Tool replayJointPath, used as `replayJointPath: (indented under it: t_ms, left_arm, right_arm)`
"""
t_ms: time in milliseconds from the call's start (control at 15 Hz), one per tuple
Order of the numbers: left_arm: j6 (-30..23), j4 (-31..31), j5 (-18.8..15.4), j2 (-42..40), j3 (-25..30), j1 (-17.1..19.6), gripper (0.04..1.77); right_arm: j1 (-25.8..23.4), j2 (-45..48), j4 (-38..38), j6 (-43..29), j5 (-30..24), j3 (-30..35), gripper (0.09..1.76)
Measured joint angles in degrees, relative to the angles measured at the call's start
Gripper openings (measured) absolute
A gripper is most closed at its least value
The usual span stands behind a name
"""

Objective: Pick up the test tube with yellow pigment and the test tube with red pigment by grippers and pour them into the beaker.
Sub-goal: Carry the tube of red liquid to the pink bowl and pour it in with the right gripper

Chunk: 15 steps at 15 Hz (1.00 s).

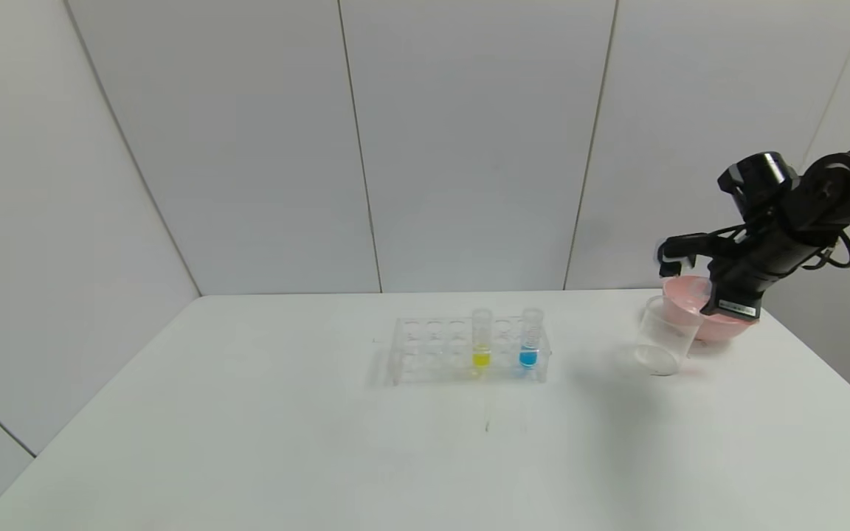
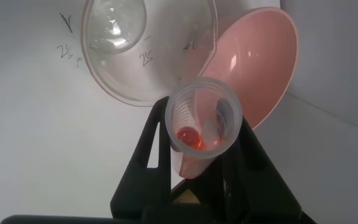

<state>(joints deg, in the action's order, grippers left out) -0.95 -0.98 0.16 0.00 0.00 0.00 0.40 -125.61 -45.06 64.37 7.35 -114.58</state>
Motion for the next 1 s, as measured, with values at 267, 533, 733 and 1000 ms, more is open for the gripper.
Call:
replayJointPath:
  t_ms: [267,533,733,1000]
  left_arm:
    - [0.00,0.02,-0.02,0.00,0.00,0.00,1.72]
    - [0.00,0.00,0.00,0.00,0.00,0.00,1.72]
    - [0.02,0.00,0.00,0.00,0.00,0.00,1.72]
    - [0.00,0.00,0.00,0.00,0.00,0.00,1.72]
  right_arm:
    - [0.94,-0.46,0.22,-0.02,2.26,0.00,0.53]
    - [1.35,-0.62,0.06,0.01,4.46,-0.05,0.53]
    - [1.74,-0.74,0.04,0.06,6.22,-0.05,0.53]
    - [2.99,-1.04,0.20,0.06,10.59,-0.02,0.53]
